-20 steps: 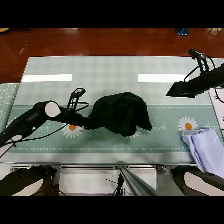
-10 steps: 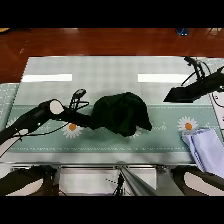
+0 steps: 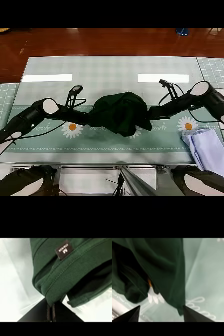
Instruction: Fold the shirts.
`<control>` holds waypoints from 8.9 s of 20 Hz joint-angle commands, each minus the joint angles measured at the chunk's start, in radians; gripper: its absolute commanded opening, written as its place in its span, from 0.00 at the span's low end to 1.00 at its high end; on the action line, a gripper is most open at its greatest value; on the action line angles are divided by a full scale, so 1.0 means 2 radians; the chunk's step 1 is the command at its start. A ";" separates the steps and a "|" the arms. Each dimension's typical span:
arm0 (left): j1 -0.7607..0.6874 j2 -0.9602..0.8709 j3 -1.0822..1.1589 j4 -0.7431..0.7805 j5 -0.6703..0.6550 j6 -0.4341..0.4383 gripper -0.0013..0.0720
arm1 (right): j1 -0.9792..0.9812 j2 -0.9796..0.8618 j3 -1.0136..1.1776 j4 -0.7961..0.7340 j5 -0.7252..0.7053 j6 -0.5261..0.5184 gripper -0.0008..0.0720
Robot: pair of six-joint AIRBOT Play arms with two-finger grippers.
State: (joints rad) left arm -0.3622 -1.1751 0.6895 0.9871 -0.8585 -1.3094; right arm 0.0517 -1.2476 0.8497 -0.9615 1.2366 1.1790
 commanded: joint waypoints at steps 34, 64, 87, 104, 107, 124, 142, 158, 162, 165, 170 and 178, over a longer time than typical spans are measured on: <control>0.072 0.211 0.687 0.141 -0.160 -0.023 0.05 | -0.009 0.264 0.514 -0.166 -0.055 0.135 0.04; 0.071 -0.323 0.663 0.103 -0.278 -0.117 0.39 | -0.010 -0.228 0.525 -0.153 0.033 0.147 0.04; 0.068 0.127 -0.036 -0.094 -0.212 -0.160 0.91 | -0.134 -0.181 0.525 -0.164 0.073 0.125 0.04; 0.033 0.011 -0.117 -0.190 -0.008 -0.105 0.93 | -0.134 -0.182 0.525 -0.148 0.061 0.124 0.04; 0.030 -0.023 -0.117 -0.217 0.025 -0.105 0.87 | -0.134 -0.182 0.525 -0.148 0.064 0.124 0.04; 0.388 0.241 0.377 -0.223 -0.172 -0.044 0.05 | -0.134 -0.071 0.525 -0.150 0.053 0.116 0.04; 0.449 0.185 0.290 -0.213 -0.369 -0.030 0.05 | -0.080 0.093 0.525 -0.176 0.094 0.107 0.04; 0.381 -0.085 0.119 -0.146 -0.155 0.047 0.06 | -0.004 -0.262 0.525 -0.118 0.080 0.114 0.04; 0.385 -0.104 0.126 -0.146 -0.179 0.037 0.58 | -0.005 -0.266 0.525 -0.119 0.075 0.113 0.04; 0.425 -0.092 0.183 -0.146 -0.253 0.022 0.58 | -0.005 -0.266 0.525 -0.121 0.093 0.111 0.04; 0.499 -0.014 0.239 -0.036 -0.263 -0.097 0.58 | -0.005 -0.266 0.525 -0.127 0.124 0.109 0.04; 0.341 0.035 0.065 -0.043 -0.291 -0.101 0.77 | -0.005 -0.266 0.525 -0.149 0.123 0.102 0.04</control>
State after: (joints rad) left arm 0.4500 -1.1282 0.9527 0.9451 -1.4719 -1.4986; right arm 0.0418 -1.7779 1.8992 -1.2339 1.4776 1.3853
